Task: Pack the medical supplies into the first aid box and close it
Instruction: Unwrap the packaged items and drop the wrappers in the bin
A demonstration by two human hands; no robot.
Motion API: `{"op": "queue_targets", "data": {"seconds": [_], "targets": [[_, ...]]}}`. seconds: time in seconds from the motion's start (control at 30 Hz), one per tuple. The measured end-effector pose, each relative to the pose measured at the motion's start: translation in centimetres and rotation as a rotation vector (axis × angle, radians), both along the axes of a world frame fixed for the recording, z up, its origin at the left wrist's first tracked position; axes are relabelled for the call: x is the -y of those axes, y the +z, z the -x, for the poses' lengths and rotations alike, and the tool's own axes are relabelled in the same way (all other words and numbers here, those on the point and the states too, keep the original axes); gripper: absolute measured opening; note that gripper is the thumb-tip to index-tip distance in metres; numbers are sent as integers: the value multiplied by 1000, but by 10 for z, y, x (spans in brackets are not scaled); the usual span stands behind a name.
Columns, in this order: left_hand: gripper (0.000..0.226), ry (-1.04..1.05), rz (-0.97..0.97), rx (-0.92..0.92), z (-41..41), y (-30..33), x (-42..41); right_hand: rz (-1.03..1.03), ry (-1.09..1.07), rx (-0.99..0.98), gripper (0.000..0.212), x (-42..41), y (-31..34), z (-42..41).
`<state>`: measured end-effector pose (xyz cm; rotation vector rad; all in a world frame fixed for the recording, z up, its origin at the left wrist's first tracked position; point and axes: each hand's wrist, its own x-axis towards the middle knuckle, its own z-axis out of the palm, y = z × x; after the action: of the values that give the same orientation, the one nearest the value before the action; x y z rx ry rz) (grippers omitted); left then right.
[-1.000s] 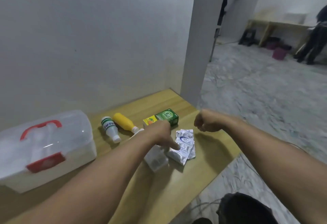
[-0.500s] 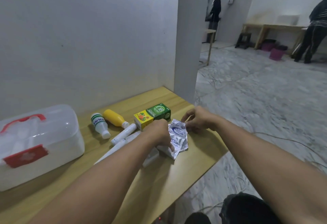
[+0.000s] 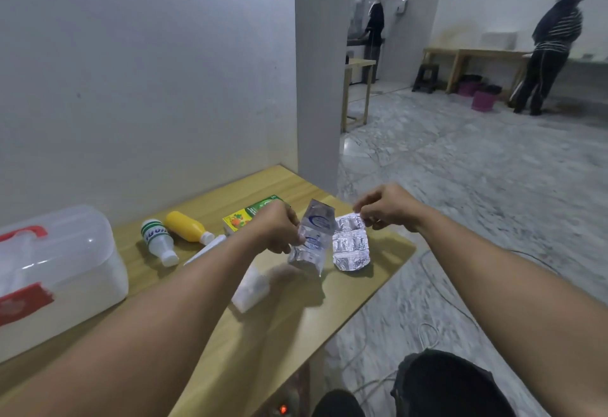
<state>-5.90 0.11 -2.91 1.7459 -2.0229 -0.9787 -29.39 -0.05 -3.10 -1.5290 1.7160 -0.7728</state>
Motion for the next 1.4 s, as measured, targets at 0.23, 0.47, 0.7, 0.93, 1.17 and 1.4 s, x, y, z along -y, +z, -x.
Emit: {"op": "queue_targets", "data": {"seconds": [0.23,0.47,0.7,0.93,1.17,1.4], "targets": [[22,-22,52,-126,55,19,2,98,-143,-12,12,-31,22,61],[5,-154,10,-196,141,23,-20,57,-221,-100,16,-84,20,132],[1,-327,-31,-87,226,-37,-46,-102,-395,-217,25,-138,-46,191],[12,-370,-141,56,277,-137,-65,-253,-480,-205,19,-179,-139,208],[9,-371,-180,193,297,-229,-80,-363,-539,-217,20,-192,-231,211],[17,-307,-222,208,295,-293,-92,-360,-619,-216,22,-197,-299,206]]}}
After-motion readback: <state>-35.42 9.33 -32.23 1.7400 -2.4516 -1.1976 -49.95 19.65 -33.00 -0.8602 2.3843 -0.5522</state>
